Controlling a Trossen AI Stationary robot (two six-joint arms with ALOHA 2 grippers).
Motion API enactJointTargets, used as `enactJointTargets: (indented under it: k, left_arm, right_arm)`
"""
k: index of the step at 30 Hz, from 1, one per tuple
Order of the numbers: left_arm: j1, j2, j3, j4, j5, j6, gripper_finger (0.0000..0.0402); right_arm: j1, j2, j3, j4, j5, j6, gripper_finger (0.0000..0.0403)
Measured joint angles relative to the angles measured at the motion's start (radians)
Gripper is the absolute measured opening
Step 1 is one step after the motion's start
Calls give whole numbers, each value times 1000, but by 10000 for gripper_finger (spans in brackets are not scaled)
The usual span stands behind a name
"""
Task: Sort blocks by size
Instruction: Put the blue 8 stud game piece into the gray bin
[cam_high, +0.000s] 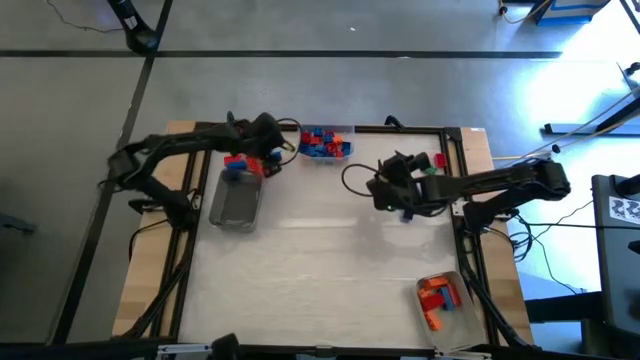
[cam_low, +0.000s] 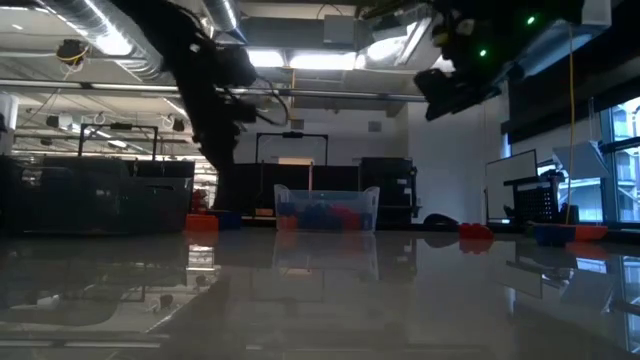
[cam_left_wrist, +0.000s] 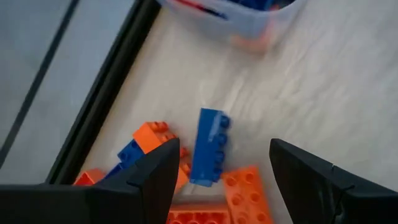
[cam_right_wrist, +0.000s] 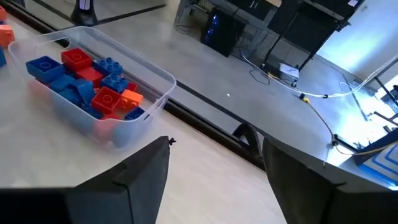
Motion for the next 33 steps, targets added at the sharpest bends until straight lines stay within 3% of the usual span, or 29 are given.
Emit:
enactJointTargets:
  k: [6,15,19,25,33]
  left_arm:
    - [35,161,57,-36,18,5,235]
    - [37,280,57,-6,17,60,231]
    - [38,290,57,-1,15,105,191]
    - [36,290,57,18,15,144,81]
    - [-43,189,83,-49,16,146,74]
  right_arm:
    - [-21,37,-28,136,-7,-65,257]
    - [-20,85,-28,151,-23,-60,257]
    - [-20,85,-28,150,-127,-58,257]
    - [-20,84,-28,154,-335,-56,257]
    - [-20,84,-27,274,-509,-32,257]
